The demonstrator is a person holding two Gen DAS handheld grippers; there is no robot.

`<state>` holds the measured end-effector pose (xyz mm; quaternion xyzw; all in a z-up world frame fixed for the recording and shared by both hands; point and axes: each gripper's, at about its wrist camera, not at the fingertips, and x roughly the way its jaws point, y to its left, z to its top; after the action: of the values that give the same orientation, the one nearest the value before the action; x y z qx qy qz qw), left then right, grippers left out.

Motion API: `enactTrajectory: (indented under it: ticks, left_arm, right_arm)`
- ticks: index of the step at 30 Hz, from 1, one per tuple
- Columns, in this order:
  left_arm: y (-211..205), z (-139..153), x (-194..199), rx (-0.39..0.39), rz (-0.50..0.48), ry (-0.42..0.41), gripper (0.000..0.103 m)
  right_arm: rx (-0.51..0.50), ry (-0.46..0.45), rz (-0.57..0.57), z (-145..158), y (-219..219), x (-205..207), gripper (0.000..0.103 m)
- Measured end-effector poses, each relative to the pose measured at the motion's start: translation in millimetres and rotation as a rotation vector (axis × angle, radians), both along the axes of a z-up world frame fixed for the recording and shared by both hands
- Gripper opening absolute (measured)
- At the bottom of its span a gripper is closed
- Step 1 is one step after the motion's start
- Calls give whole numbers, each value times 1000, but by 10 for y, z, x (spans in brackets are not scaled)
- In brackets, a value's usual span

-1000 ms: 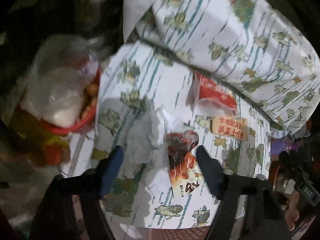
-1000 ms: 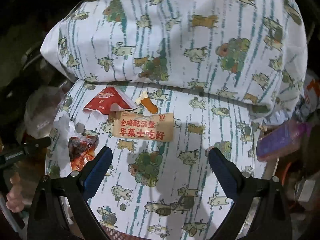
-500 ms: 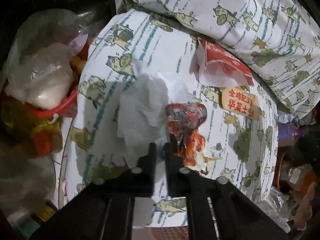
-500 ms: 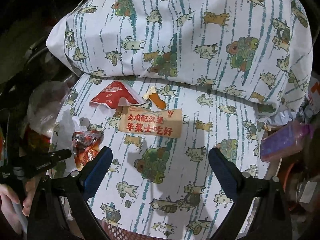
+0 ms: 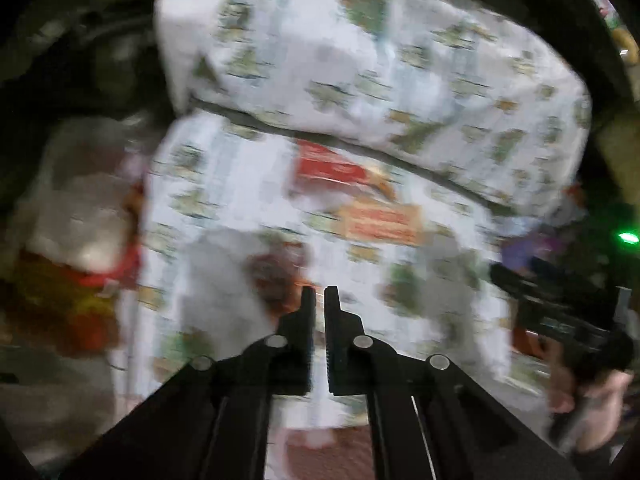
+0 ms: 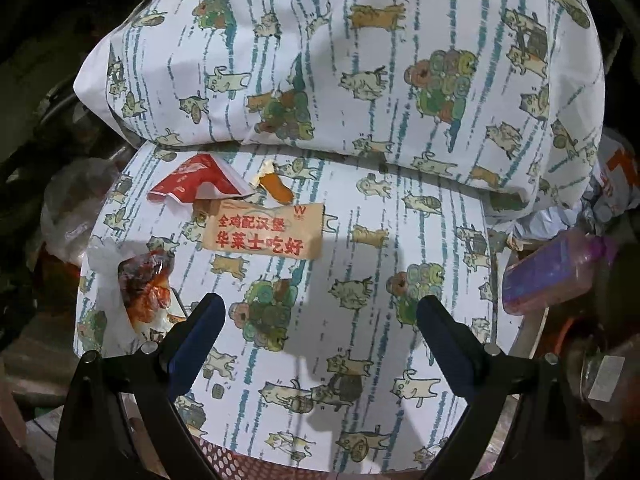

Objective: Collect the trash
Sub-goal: 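Grasp white crumpled paper with left tool while right tool approaches red snack bag, then grasp red snack bag with right tool while left tool lifts white paper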

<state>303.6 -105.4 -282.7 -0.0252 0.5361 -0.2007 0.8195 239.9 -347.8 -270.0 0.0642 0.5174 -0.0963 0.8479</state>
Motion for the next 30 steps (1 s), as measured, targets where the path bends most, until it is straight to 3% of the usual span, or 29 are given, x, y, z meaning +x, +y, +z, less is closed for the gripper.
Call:
enactTrajectory:
  ticks: [2, 4, 6, 11, 15, 17, 18, 20, 22, 26, 30]
  left_arm:
    - [120, -144, 143, 21, 50, 49, 15]
    - [265, -313, 319, 6, 97, 119, 44]
    - [382, -504, 465, -9, 146, 179, 63]
    - [559, -872, 587, -12, 236, 263, 64]
    - [475, -1098, 579, -11, 201, 339, 64]
    - [429, -1085, 552, 8, 197, 302, 64]
    - [383, -1080, 539, 24, 178, 288, 59]
    - [227, -1069, 500, 115, 111, 234, 43]
    - [134, -1078, 465, 158, 79, 210, 14]
    - [156, -1023, 393, 117, 124, 255, 9]
    - [57, -623, 212, 51, 32, 174, 9]
  right_arm:
    - [6, 0, -6, 3, -14, -1, 96]
    - [12, -2, -14, 14, -23, -1, 96]
    - [22, -2, -15, 16, -30, -1, 96]
    - [29, 14, -17, -15, -58, 9, 96]
    - [30, 15, -16, 0, -88, 30, 96]
    - [33, 14, -16, 13, -99, 35, 96]
    - [36, 14, -17, 18, -103, 37, 96]
    - [45, 13, -20, 24, -109, 36, 96]
    - [51, 14, -18, 23, -98, 38, 96]
    - [40, 18, 1, 11, -37, 48, 96]
    - [30, 24, 23, -21, 60, 73, 96]
